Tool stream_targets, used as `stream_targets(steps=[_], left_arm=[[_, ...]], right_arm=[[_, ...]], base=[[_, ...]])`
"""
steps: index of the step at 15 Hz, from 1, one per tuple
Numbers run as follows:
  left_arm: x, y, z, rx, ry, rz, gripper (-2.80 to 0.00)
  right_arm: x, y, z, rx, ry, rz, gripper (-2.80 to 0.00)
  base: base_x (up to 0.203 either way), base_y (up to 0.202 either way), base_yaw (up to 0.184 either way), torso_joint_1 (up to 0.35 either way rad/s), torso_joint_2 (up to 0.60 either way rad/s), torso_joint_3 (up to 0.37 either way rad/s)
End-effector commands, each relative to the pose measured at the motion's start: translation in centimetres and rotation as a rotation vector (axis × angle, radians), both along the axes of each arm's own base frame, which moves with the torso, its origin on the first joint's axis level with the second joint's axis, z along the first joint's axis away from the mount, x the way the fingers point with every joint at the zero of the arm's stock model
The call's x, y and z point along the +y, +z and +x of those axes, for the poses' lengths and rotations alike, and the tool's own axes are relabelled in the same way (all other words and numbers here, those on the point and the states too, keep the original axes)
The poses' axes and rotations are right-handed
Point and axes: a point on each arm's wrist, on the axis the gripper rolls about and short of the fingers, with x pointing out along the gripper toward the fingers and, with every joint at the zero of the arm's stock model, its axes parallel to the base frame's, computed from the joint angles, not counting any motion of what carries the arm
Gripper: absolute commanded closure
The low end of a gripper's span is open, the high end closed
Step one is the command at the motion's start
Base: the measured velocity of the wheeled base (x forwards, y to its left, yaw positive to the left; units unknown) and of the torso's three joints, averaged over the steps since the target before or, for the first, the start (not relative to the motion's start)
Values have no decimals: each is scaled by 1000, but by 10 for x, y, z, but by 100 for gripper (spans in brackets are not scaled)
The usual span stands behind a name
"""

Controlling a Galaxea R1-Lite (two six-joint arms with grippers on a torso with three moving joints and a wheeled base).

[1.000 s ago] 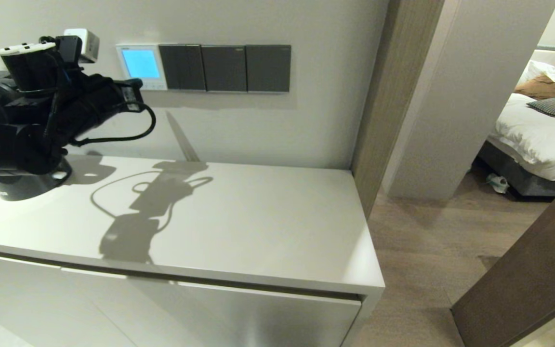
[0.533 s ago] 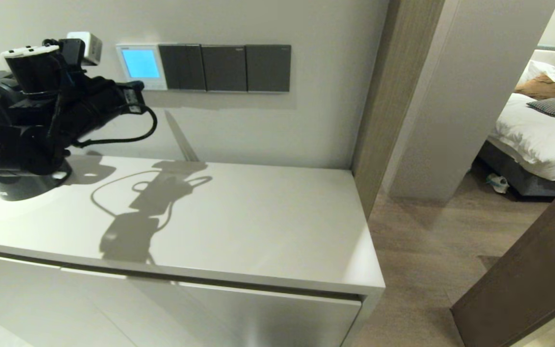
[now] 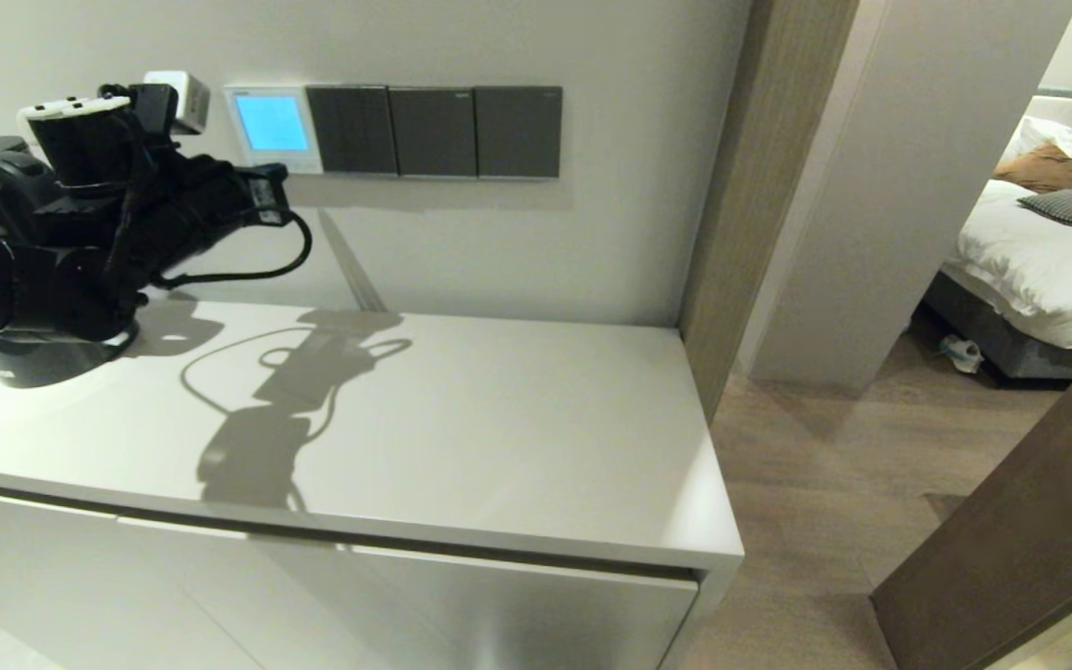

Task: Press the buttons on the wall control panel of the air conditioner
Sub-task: Turn on the central air conditioner

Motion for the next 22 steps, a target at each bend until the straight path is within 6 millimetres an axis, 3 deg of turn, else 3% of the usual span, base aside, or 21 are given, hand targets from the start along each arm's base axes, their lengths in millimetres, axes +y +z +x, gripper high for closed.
stream_targets(steps=[1, 9, 22], left_arm=[[0, 1, 2, -7, -1, -1, 0], [-4, -2, 8, -7, -10, -1, 0], [-5, -1, 0, -11, -13, -1, 0]], right_arm=[[0, 0, 0, 3, 0, 0, 0], [0, 0, 0, 3, 0, 0, 0], [0, 0, 0, 3, 0, 0, 0]], base=[[0, 0, 0, 0, 0, 0], [0, 0, 0, 0, 0, 0], [0, 0, 0, 0, 0, 0]])
